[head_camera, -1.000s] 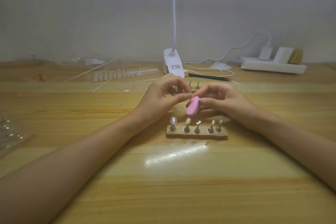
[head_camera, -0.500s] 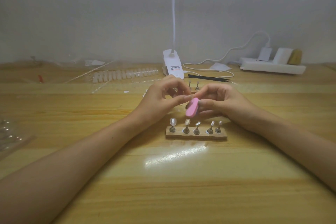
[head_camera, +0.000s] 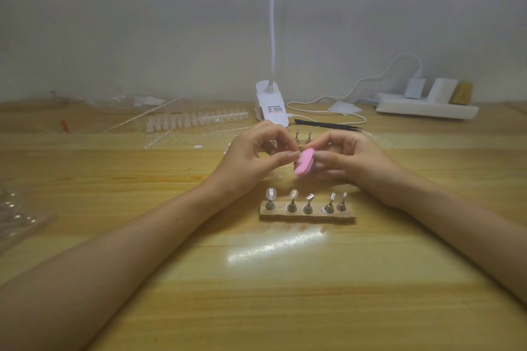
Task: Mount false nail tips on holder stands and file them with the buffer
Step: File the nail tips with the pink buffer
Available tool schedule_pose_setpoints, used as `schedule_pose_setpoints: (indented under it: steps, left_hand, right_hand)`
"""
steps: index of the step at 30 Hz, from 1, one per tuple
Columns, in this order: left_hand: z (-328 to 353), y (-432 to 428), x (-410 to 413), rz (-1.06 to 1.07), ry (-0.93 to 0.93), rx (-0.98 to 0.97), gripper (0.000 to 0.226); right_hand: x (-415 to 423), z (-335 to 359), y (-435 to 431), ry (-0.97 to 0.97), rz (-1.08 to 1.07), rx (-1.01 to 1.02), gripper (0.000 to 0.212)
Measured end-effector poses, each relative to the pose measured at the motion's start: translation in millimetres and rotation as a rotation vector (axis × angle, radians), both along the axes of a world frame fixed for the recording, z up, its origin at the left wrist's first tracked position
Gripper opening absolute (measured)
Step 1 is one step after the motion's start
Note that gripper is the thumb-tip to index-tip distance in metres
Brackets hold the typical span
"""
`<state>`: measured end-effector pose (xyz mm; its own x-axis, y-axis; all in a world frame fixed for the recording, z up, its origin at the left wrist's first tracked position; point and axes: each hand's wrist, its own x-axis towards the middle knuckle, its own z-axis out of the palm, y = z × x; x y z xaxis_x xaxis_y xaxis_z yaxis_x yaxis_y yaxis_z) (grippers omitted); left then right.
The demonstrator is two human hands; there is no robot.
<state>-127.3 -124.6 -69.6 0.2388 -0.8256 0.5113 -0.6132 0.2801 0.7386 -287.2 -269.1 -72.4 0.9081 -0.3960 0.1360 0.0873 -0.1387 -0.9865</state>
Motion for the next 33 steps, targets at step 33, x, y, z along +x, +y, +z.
schedule_pose_setpoints:
  steps: [33]
  left_hand:
    - [-0.9,-0.7,0.4,-0.006,-0.012,0.005,0.006]
  right_hand:
    - [0.0,0.1,2.2,0.032,0.024,-0.067,0.017]
